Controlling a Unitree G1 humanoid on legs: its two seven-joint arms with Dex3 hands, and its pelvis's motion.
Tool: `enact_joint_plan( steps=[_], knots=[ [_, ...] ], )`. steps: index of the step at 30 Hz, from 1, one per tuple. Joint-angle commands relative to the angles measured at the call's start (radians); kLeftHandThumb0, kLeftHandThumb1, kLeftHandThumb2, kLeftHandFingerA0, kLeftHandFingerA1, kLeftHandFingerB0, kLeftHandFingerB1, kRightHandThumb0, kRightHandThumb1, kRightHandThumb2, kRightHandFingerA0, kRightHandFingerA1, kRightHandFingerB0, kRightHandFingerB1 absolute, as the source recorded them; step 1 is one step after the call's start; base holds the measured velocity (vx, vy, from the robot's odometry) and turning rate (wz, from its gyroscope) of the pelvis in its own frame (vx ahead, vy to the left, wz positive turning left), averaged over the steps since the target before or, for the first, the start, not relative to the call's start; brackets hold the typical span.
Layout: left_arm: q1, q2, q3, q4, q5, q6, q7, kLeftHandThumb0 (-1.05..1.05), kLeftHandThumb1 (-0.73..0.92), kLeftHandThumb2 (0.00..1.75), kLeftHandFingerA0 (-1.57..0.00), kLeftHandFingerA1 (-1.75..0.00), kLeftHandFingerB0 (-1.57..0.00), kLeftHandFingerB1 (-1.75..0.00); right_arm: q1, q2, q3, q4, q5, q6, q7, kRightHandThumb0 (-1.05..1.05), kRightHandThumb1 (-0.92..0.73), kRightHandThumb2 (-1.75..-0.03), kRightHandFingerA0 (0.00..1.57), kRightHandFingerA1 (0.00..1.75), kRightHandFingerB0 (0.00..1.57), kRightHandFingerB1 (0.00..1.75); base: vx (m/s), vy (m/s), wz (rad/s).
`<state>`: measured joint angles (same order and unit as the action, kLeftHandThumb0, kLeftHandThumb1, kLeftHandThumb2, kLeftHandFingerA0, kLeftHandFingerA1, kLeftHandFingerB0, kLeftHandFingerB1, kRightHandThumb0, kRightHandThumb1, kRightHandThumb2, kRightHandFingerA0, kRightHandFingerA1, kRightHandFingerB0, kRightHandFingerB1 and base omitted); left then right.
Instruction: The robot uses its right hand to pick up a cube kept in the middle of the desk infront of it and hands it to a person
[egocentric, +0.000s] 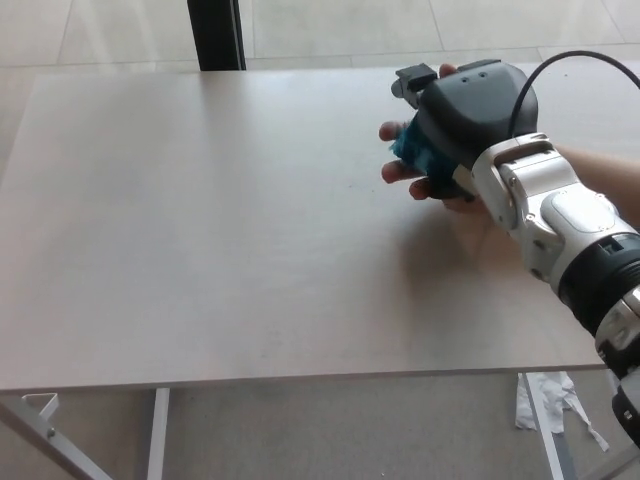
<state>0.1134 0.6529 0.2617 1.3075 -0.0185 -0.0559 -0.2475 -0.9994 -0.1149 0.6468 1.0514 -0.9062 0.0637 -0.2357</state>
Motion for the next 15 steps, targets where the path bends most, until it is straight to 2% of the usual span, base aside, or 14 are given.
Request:
enact_joint_plan(
  steps=[1, 2, 3, 4, 5, 6, 7, 9, 10, 11, 12, 13, 14, 15],
  knots=[
    [0.009, -0.006, 0.017, 0.005, -0.017, 0.004, 0.010, -0.92, 0.78, 0.90, -0.47, -0.58, -0.41, -0.45, -0.058, 0.010, 0.006, -0.043, 0.006, 0.136, 0.223, -0.96, -0.61, -1.04, 0.01, 0.32, 0.09, 0.21, 0.00, 0.000, 0.00],
    [0.013, -0.005, 0.018, 0.001, -0.018, -0.003, 0.005, -0.89, 0.92, 0.73, -0.50, -0.59, -0.46, -0.42, -0.062, 0.010, 0.004, -0.054, 0.010, 0.147, 0.255, -0.97, -0.59, -1.05, 0.00, 0.27, 0.10, 0.16, 0.00, 0.000, 0.00],
    [0.016, -0.004, 0.015, 0.001, -0.015, -0.004, 0.005, -0.90, 0.92, 0.75, -0.39, -0.55, -0.42, -0.40, -0.065, 0.010, 0.003, -0.064, 0.014, 0.152, 0.281, -0.98, -0.57, -1.05, 0.00, 0.26, 0.10, 0.14, 0.00, 0.000, 0.00],
    [0.017, -0.005, 0.013, 0.003, -0.013, -0.002, 0.007, -0.88, 0.92, 0.74, -0.40, -0.53, -0.40, -0.40, -0.076, 0.007, 0.006, -0.080, 0.015, 0.158, 0.333, -0.99, -0.52, -1.03, 0.00, 0.24, 0.01, 0.13, 0.00, 0.000, 0.00],
    [0.017, -0.006, 0.017, 0.003, -0.017, -0.002, 0.006, -0.88, 0.92, 0.74, -0.40, -0.53, -0.40, -0.40, -0.087, 0.004, 0.011, -0.090, 0.013, 0.163, 0.377, -0.99, -0.52, -1.03, 0.00, 0.24, 0.01, 0.13, 0.00, 0.000, 0.00],
    [0.016, -0.007, 0.009, 0.007, -0.007, -0.003, 0.018, -0.94, 0.81, 0.85, -0.41, -0.55, -0.40, -0.43, -0.095, -0.001, 0.015, -0.099, 0.012, 0.164, 0.414, -1.05, -0.65, -0.71, 0.00, 0.01, 0.00, 0.23, 0.00, 0.000, 0.00],
    [0.020, -0.007, 0.004, 0.007, -0.002, -0.017, 0.013, -0.88, 0.92, 0.75, -0.40, -0.52, -0.42, -0.39, -0.106, -0.005, 0.019, -0.110, 0.010, 0.172, 0.453, -1.05, -0.56, -1.06, 0.00, 0.18, 0.00, 0.09, 0.00, 0.000, 0.00],
    [0.021, -0.009, 0.012, 0.008, -0.011, -0.009, 0.010, -0.87, 0.92, 0.74, -0.44, -0.55, -0.42, -0.39, -0.107, -0.013, 0.028, -0.126, 0.003, 0.171, 0.478, -1.05, -0.56, -1.07, 0.00, 0.19, 0.00, 0.08, 0.00, 0.000, 0.00],
    [0.022, -0.011, 0.013, 0.008, -0.012, -0.008, 0.015, -0.89, 0.92, 0.73, -0.48, -0.56, -0.46, -0.40, -0.111, -0.016, 0.022, -0.139, 0.009, 0.177, 0.499, -1.05, -0.71, -0.65, 0.00, 0.00, 0.00, 0.08, 0.00, 0.000, 0.00],
    [0.028, -0.012, 0.013, 0.008, -0.012, -0.014, 0.013, -0.88, 0.92, 0.75, -0.45, -0.54, -0.44, -0.40, -0.114, -0.021, 0.018, -0.150, 0.017, 0.177, 0.524, -1.05, -0.72, -0.66, 0.00, 0.00, 0.00, 0.05, 0.00, 0.000, 0.00],
    [0.031, -0.011, 0.012, 0.006, -0.011, -0.015, 0.009, -0.84, 0.76, 1.15, -0.38, -0.59, -0.38, -0.51, -0.115, -0.026, 0.012, -0.162, 0.024, 0.176, 0.541, -1.05, -0.60, -0.87, 0.00, 0.00, 0.00, 0.00, 0.00, 0.000, 0.00],
    [0.032, -0.009, 0.009, 0.004, -0.010, -0.014, 0.005, -0.84, 0.76, 1.15, -0.38, -0.59, -0.38, -0.51, -0.115, -0.030, 0.005, -0.175, 0.032, 0.177, 0.556, -1.05, -0.60, -0.87, 0.00, 0.00, 0.00, 0.00, 0.00, 0.000, 0.00],
    [0.035, -0.010, 0.015, 0.004, -0.016, -0.011, 0.004, -0.86, 0.92, 0.75, -0.41, -0.52, -0.40, -0.39, -0.105, -0.050, -0.015, -0.221, 0.048, 0.175, 0.567, -1.05, -0.74, -0.71, 0.00, 0.00, 0.00, 0.12, 0.00, 0.000, 0.00],
    [0.035, -0.011, 0.015, 0.003, -0.016, -0.011, 0.005, -0.86, 0.92, 0.74, -0.42, -0.54, -0.41, -0.40, -0.101, -0.065, -0.033, -0.256, 0.061, 0.177, 0.580, -1.05, -0.62, -0.88, 0.00, 0.00, 0.00, 0.00, 0.00, 0.000, 0.00]
  ],
)
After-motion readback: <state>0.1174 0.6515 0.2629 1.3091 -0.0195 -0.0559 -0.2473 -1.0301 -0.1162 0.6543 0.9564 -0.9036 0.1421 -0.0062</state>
